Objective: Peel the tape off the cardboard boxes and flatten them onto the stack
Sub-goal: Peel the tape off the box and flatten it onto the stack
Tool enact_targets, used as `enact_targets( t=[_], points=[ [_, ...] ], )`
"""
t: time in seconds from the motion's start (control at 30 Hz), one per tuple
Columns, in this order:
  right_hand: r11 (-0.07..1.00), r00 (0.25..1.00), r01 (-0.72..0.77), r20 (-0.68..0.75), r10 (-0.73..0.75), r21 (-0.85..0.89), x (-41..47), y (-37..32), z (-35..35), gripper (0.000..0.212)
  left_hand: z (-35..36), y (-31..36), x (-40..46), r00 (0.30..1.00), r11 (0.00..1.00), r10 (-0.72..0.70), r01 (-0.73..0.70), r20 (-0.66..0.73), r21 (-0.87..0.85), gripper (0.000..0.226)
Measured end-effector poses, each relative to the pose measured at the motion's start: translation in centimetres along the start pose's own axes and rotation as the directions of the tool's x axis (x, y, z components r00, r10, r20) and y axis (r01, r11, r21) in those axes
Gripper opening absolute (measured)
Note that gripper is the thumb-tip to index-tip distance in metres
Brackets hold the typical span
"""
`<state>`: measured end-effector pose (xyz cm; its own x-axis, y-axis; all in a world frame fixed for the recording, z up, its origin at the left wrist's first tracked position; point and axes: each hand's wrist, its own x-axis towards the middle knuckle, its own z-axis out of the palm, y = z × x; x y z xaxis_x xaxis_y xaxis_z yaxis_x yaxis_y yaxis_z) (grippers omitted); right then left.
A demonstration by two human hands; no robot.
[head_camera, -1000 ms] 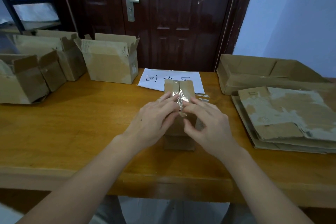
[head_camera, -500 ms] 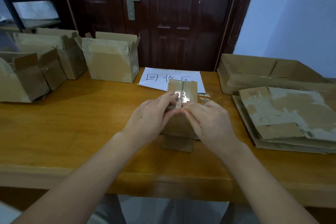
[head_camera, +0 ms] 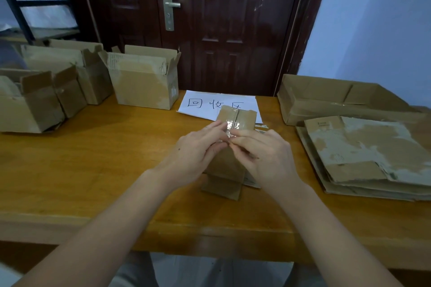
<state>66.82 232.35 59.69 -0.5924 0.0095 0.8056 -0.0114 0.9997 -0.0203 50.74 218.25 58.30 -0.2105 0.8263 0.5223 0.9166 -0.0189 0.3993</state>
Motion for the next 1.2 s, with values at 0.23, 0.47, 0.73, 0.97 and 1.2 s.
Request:
enact_targets(
  t=[0.23, 0.47, 0.73, 0.97, 1.2],
  points=[
    [0.948, 0.947, -0.281, 0.207, 0.247, 0.150, -0.1, 0.0, 0.0, 0.042, 0.0, 1.0, 0.1, 0.990, 0.991, 0.074, -0.060, -0.117, 0.120, 0.027],
    [0.905, 0.886, -0.375, 0.363, 0.288, 0.199, 0.8, 0.1, -0.5, 0.045, -0.2, 1.7, -0.5, 0.989, 0.988, 0.094, -0.079, -0.112, 0.131, 0.032],
    [0.878, 0.861, -0.399, 0.437, 0.260, 0.265, 1.5, 0.7, -1.4, 0.031, -0.2, 1.5, -0.6, 0.998, 0.986, 0.052, -0.048, -0.022, 0.159, 0.043],
    [0.943, 0.913, -0.287, 0.346, 0.217, 0.166, 0.7, 0.3, -0.9, 0.029, -0.6, 0.9, -1.0, 0.998, 0.989, 0.054, -0.056, 0.020, 0.135, 0.028],
    [0.986, 0.976, -0.130, 0.186, 0.109, 0.104, 1.2, 0.0, -1.1, 0.030, -0.5, 1.3, -0.5, 0.999, 0.999, -0.030, 0.030, -0.022, 0.019, 0.031]
  ],
)
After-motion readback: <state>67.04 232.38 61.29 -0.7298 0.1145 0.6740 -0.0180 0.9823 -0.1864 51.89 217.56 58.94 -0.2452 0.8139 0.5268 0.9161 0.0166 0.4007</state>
